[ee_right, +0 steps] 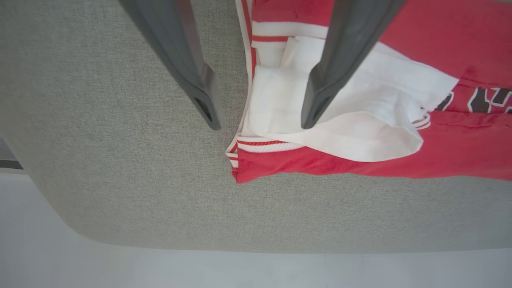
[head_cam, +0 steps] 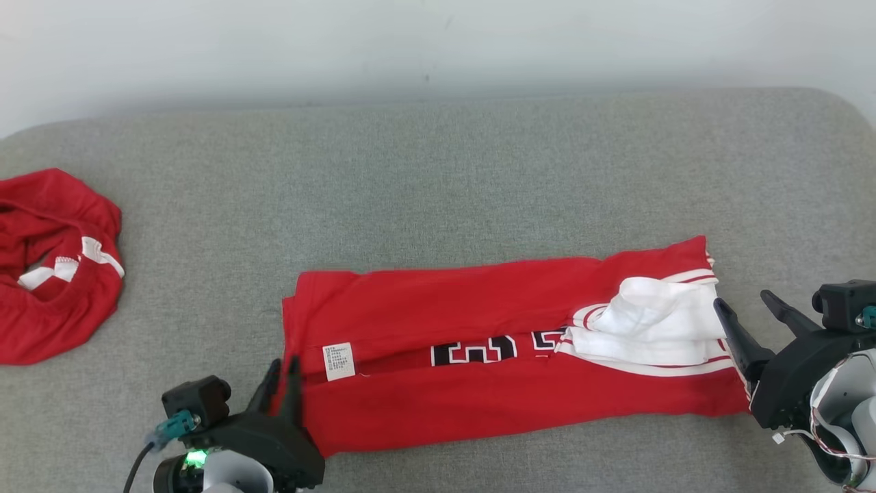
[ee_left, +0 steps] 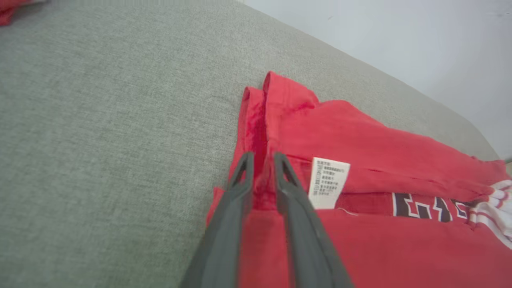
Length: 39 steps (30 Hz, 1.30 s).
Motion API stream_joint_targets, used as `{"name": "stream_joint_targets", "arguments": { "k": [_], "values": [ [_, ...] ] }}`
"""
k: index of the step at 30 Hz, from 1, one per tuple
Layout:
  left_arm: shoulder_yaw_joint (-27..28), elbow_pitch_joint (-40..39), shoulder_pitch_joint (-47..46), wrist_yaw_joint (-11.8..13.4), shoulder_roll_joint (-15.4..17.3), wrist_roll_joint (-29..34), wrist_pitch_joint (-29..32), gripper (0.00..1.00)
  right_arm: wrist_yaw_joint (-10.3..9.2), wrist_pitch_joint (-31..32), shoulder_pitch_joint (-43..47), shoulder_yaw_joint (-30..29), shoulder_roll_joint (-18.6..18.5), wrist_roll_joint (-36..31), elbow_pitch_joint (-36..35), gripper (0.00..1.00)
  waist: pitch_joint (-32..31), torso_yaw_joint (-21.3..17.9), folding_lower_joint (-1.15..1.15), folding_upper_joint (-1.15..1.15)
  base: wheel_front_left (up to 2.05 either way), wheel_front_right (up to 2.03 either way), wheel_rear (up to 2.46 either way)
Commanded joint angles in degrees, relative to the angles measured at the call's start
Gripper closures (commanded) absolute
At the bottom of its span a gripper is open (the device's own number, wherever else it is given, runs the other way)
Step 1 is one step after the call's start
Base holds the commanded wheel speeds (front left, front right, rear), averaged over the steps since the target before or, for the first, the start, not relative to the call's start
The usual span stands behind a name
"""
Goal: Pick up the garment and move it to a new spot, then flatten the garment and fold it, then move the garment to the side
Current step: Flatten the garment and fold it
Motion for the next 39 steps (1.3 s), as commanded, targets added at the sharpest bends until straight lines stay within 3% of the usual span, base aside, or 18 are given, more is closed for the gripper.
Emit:
{"name": "stream_joint_targets", "arguments": {
  "k": [1,10,20,29,39],
  "values": [
    [-0.04,-0.22,0.88,-0.11,0.23,0.14,-0.42,0.00,-0.13,-0.33,0.60,-0.21,0.19,-0.38,-0.01,0.00,-0.59,-0.02,0.00,0.00,0.00,0.00,0.00],
    [1.66,-5.88,4.96,-2.91,1.72,5.43,-5.21,0.00,-0.14,-0.35,1.48,-2.10,1.10,0.53,0.57,0.00,-3.62,0.24,0.00,0.00,0.00,0.00,0.00],
    [14.53,-19.89,15.86,-6.06,-0.44,18.78,-5.20,0.00,-0.13,3.99,1.28,-5.99,5.11,1.60,5.25,0.00,-4.98,1.00,0.00,0.00,0.00,0.00,0.00],
    [20.77,-23.10,18.70,-8.94,-2.37,26.52,-5.21,0.00,-0.13,9.07,-3.07,-10.07,8.22,0.62,12.57,0.00,-2.44,2.79,0.00,0.00,0.00,0.00,0.00],
    [23.55,-22.23,16.69,-11.00,-4.37,29.59,-5.22,0.00,-0.13,12.79,-8.35,-13.09,9.89,-3.11,19.65,0.00,1.10,5.73,0.00,0.00,0.00,0.00,0.00]
  ]
}}
